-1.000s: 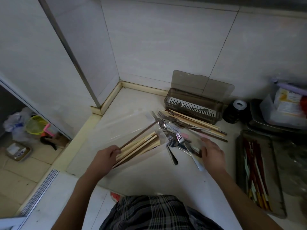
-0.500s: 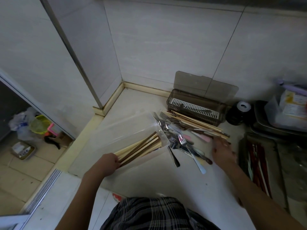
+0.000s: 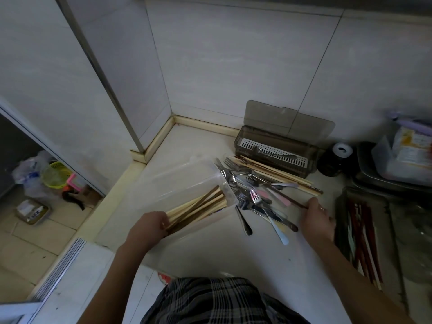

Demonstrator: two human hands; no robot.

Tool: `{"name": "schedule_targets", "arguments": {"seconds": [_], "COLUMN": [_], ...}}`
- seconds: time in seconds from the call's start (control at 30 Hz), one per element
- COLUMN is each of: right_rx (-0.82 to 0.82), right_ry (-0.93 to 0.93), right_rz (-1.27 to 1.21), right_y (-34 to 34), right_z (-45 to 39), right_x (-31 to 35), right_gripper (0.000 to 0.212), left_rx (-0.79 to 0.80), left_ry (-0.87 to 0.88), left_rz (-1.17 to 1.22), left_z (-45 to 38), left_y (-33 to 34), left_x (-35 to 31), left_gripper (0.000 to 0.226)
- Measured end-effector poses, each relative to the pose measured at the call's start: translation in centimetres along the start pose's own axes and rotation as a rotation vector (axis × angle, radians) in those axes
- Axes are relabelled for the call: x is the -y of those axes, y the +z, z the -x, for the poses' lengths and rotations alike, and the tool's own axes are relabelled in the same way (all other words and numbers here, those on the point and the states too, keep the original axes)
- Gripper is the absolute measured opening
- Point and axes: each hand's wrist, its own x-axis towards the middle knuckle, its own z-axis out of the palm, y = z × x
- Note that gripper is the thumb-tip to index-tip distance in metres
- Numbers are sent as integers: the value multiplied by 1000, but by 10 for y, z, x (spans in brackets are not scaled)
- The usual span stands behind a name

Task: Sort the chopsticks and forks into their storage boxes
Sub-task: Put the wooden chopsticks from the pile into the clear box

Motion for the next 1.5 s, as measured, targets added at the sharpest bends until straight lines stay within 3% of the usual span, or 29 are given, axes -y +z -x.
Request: {"name": "schedule_targets", "arguments": {"seconds": [0.13, 0.23, 0.33, 0.47, 0.6, 0.67, 0.73, 0.87, 1.0, 1.17, 1.27, 1.4, 1.5], "right_rx": [-121, -207, -280, -331, -332, -324, -292, -209, -172, -164, -195, -87, 21], "right_ry": [-32, -49, -63, -195, -365, -460, -566, -755, -851, -508, -340, -255, -224], "right_rz": [-23, -42, -83, -159, -191, -188, -161, -121, -103, -249, -184, -51, 64], "right_y": [-1, 0, -3, -12, -20, -23, -25, -25, -23, -21, -18, -17, -17], "right_z": [12, 16, 17, 18, 23, 27, 32, 39, 41, 25, 2, -31, -48], "right_x": [-3, -8, -3, 13, 37, 51, 63, 84, 95, 75, 51, 18, 4], "right_gripper": [21, 25, 24, 23, 32, 32, 29, 25, 24, 29, 26, 30, 41], "left_rx": [10, 22, 31, 0, -282, -500, -619, -548, -391, -298, -249, -182, -90], "left_ry": [67, 104, 131, 168, 242, 316, 425, 566, 524, 347, 240, 131, 150], "left_rz": [77, 49, 34, 107, 210, 185, 123, -58, -121, 103, 188, 169, 105], "left_z": [-3, -7, -11, -9, 4, 10, 14, 13, 7, 2, 6, 6, 7], "left_y": [0, 1, 4, 4, 3, 0, -5, -8, -1, -1, -3, -4, -2], "left_x": [3, 1, 3, -1, -23, -38, -52, -73, -71, -41, -17, 1, 4], "left_gripper": [30, 19, 25, 18, 17, 21, 30, 36, 38, 22, 21, 20, 22]}}
